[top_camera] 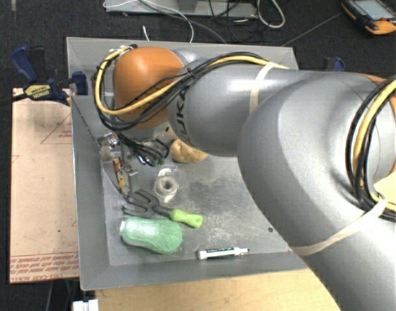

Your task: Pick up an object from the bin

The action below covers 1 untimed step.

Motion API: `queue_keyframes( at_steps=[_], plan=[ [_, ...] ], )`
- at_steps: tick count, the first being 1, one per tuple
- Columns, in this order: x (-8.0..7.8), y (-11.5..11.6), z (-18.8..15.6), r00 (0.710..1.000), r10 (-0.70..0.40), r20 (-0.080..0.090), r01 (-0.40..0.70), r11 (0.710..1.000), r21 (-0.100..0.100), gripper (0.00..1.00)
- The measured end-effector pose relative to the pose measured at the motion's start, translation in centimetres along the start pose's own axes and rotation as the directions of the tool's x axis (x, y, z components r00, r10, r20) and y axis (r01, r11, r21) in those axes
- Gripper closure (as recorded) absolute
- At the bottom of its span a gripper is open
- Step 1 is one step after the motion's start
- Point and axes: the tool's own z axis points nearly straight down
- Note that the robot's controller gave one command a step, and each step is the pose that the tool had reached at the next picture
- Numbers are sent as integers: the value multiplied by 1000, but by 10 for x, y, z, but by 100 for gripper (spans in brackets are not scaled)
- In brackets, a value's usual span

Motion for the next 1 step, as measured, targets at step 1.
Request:
queue_keyframes(
  at_steps=[1],
  plan=[
    [15, -15, 3, 986, 165, -1, -165, 986, -6, 100]
  ],
)
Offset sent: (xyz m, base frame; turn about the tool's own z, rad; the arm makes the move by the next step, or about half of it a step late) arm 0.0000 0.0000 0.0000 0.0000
